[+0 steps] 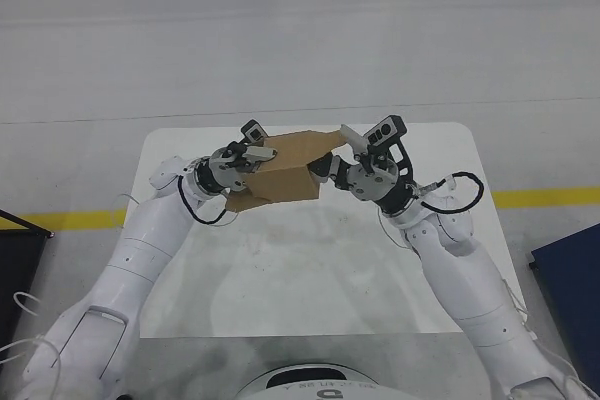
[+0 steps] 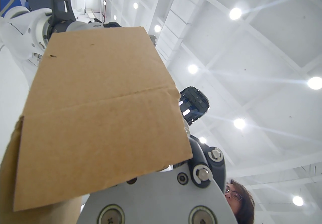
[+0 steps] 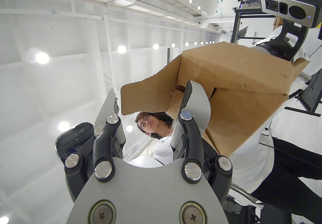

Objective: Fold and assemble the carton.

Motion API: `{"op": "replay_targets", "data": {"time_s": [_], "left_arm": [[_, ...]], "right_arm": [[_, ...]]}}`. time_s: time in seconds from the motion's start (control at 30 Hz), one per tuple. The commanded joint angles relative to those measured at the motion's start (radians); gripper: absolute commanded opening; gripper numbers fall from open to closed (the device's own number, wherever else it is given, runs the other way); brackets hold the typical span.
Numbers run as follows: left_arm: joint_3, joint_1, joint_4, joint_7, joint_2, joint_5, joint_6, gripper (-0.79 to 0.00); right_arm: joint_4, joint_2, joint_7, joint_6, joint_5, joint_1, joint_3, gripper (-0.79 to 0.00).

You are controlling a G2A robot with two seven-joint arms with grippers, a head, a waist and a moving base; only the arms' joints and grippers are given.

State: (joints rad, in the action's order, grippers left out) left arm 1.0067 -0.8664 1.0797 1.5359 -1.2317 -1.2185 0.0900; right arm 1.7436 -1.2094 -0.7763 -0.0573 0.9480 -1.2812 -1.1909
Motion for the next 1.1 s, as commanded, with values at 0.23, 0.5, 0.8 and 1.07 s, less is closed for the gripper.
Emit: {"op": "replay_targets", "data": {"time_s": [0.23, 0.5, 0.8, 1.07], "left_arm": [[0.029, -0.023, 0.009, 0.000, 0.008, -0.013, -0.012, -0.785], [0.037, -0.028, 0.016, 0.000, 0.011, -0.017, -0.009, -0.785], [0.048, -0.024, 0.023, 0.000, 0.012, -0.008, -0.038, -0.785], [0.057, -0.030, 0.033, 0.000, 0.013, -0.007, -0.072, -0.785]], "right_arm": [[0.006, 0.008, -0.020, 0.074, -0.085, 0.018, -0.019, -0.453], [0.046, 0.031, -0.087, 0.216, -0.245, 0.043, -0.066, -0.459], [0.157, 0.068, -0.183, 0.426, -0.459, 0.105, -0.144, -0.453], [0.212, 0.091, -0.246, 0.571, -0.607, 0.158, -0.120, -0.209]]}}
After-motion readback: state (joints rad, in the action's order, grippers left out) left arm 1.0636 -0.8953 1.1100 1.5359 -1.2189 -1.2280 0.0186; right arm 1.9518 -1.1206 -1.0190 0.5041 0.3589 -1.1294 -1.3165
